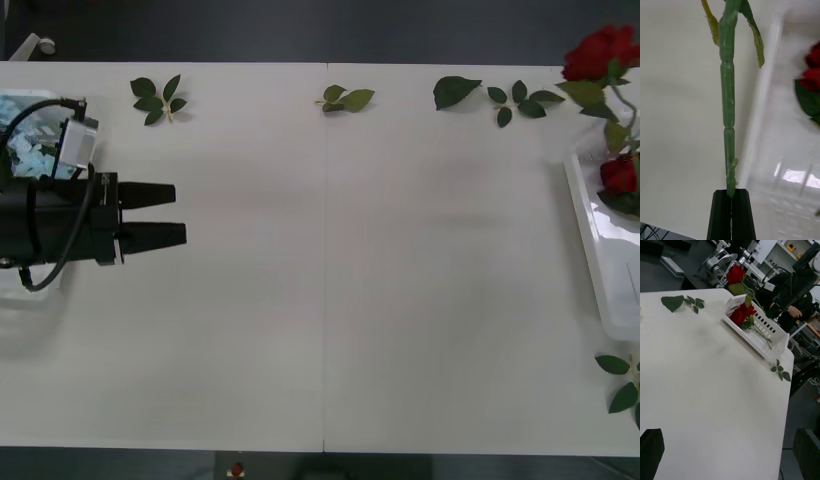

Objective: Put the red flowers into the right box and the blue flowers into the left box

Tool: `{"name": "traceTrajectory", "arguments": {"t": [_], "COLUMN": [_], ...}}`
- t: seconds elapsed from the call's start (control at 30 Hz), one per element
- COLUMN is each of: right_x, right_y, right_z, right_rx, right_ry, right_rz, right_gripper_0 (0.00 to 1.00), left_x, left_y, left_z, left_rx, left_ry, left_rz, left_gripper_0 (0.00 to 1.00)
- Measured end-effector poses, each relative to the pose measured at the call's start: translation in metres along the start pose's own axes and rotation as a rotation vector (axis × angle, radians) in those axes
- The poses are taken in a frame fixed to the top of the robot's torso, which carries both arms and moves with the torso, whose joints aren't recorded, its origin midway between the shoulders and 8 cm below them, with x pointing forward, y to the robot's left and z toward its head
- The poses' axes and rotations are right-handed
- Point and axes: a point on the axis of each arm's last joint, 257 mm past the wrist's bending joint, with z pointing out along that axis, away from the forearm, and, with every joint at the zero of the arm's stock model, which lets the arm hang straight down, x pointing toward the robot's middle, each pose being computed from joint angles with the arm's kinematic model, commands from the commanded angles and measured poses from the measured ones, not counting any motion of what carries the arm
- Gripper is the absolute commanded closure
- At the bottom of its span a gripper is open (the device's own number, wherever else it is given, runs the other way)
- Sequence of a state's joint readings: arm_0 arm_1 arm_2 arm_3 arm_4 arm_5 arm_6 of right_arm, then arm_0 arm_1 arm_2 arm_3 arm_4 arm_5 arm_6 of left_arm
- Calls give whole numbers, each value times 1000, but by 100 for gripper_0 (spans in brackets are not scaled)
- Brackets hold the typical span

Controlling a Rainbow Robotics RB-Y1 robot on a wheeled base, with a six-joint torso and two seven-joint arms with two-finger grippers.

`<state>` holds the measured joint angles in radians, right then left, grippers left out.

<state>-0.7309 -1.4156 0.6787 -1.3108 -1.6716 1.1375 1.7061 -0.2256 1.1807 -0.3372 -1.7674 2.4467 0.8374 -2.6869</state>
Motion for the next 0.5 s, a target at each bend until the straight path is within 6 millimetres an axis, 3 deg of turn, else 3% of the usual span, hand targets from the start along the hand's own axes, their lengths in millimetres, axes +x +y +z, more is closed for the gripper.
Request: {"name": "traceTrajectory", "arguments": {"t": [0.17, 0.3, 0.5], "right_x": [15, 35, 72], "right_y": [-63, -84, -108], "right_z": [-6, -1, 8], "right_rx": [122, 153, 182], "right_ry": [14, 38, 88], "right_rz": [84, 130, 194], "right_gripper_0": [100, 100, 100], "left_x": [-26, -37, -39], "left_y": [7, 6, 6], "left_z": [-6, -11, -12], "left_rx": [-24, -22, -21], "left_ry": [-8, -20, -23], "left_rz": [44, 34, 29], "left_gripper_0": [0, 0, 0]}}
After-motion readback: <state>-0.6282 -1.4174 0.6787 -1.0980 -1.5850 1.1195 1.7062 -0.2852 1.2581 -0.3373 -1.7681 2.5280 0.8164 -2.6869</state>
